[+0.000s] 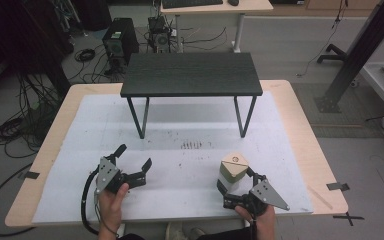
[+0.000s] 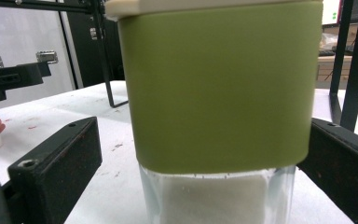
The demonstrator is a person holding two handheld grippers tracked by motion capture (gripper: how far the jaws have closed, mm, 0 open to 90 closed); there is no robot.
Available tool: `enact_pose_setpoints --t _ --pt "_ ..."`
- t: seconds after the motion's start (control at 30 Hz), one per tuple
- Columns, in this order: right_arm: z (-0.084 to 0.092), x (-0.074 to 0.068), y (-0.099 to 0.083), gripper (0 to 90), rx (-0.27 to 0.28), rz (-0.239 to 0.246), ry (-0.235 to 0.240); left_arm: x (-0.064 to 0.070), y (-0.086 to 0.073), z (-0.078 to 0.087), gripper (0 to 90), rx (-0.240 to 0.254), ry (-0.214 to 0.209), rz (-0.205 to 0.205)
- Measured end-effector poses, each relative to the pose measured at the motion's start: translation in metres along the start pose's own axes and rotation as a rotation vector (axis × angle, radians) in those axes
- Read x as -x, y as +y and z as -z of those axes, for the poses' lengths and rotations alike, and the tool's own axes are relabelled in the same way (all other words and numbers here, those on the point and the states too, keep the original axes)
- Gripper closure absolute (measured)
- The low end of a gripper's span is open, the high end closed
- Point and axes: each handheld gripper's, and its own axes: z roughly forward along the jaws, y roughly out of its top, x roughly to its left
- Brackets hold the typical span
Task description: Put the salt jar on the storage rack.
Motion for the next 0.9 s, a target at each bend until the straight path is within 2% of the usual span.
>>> enact_pose_setpoints --t 0.4,0.9 --pt "-0.0090 -0.0002 0.0001 0.6 -0.006 0.007 -0.005 0.0000 0.0000 0.0000 0.4 0.000 -0.001 0.001" --pt "-0.0101 -0.0004 0.0000 0.6 -0.010 0.012 -0.001 -0.0001 0.0000 -0.0002 0.4 -0.002 -0.001 0.001"
